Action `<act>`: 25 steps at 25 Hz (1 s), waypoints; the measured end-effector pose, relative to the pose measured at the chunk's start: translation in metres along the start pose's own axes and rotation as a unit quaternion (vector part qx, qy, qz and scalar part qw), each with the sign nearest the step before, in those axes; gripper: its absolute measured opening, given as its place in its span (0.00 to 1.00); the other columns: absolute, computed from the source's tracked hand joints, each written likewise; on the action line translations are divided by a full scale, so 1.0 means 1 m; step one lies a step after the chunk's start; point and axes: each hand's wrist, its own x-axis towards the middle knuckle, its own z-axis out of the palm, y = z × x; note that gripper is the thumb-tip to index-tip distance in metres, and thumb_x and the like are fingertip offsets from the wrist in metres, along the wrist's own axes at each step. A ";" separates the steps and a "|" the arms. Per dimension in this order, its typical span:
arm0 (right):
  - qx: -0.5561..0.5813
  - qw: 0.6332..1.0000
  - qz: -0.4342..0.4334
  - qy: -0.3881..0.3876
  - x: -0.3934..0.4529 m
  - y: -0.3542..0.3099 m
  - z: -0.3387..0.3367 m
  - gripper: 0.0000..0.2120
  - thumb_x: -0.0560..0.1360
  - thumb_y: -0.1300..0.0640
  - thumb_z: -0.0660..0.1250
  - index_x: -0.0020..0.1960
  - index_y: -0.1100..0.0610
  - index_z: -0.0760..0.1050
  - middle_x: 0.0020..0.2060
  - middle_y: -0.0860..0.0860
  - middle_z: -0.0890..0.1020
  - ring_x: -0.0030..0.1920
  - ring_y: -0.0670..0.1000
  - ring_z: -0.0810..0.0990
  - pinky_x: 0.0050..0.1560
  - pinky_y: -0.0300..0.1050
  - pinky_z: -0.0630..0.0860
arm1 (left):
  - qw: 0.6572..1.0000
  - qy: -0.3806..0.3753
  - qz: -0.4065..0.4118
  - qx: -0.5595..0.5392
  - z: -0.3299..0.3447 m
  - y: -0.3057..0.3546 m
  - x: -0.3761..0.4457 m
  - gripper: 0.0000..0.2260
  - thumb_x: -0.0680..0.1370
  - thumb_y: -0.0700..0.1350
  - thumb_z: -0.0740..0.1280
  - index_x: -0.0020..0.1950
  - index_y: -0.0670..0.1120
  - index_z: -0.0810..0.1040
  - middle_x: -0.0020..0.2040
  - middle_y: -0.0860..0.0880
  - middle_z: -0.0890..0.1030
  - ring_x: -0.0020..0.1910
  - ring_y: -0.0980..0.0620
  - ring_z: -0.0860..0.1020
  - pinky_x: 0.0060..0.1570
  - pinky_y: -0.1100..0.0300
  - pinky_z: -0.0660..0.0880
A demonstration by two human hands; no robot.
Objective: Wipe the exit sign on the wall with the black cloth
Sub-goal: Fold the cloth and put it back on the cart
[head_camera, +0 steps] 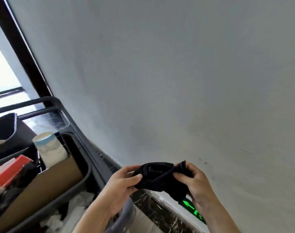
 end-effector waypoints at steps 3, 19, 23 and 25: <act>-0.035 0.998 0.005 -0.051 0.027 0.007 0.060 0.08 0.70 0.68 0.72 0.42 0.55 0.83 0.38 0.54 0.87 0.41 0.52 0.86 0.38 0.40 0.80 | 0.992 0.119 0.034 0.008 -0.048 0.008 -0.016 0.09 0.79 0.27 0.66 0.57 0.34 0.80 0.46 0.37 0.86 0.43 0.44 0.86 0.35 0.60 0.82; -0.186 0.972 0.071 -0.128 0.140 0.088 0.213 0.11 0.71 0.65 0.69 0.41 0.49 0.83 0.35 0.47 0.86 0.37 0.47 0.85 0.34 0.38 0.78 | 0.929 0.335 -0.022 -0.153 -0.168 -0.014 0.005 0.08 0.81 0.28 0.65 0.53 0.37 0.80 0.45 0.41 0.86 0.43 0.46 0.85 0.35 0.58 0.82; -0.159 0.966 0.163 -0.119 0.150 0.112 0.208 0.08 0.73 0.68 0.68 0.46 0.58 0.82 0.41 0.57 0.85 0.42 0.57 0.84 0.40 0.48 0.79 | 0.906 0.373 -0.057 -0.190 -0.175 -0.020 0.018 0.09 0.81 0.25 0.62 0.48 0.36 0.77 0.44 0.39 0.81 0.43 0.45 0.79 0.28 0.58 0.83; -0.127 0.965 0.197 -0.119 0.152 0.117 0.208 0.07 0.74 0.69 0.68 0.49 0.61 0.81 0.42 0.59 0.85 0.43 0.59 0.84 0.39 0.48 0.80 | 0.904 0.380 -0.067 -0.184 -0.175 -0.021 0.023 0.09 0.81 0.25 0.62 0.48 0.36 0.77 0.44 0.39 0.80 0.42 0.46 0.79 0.29 0.57 0.83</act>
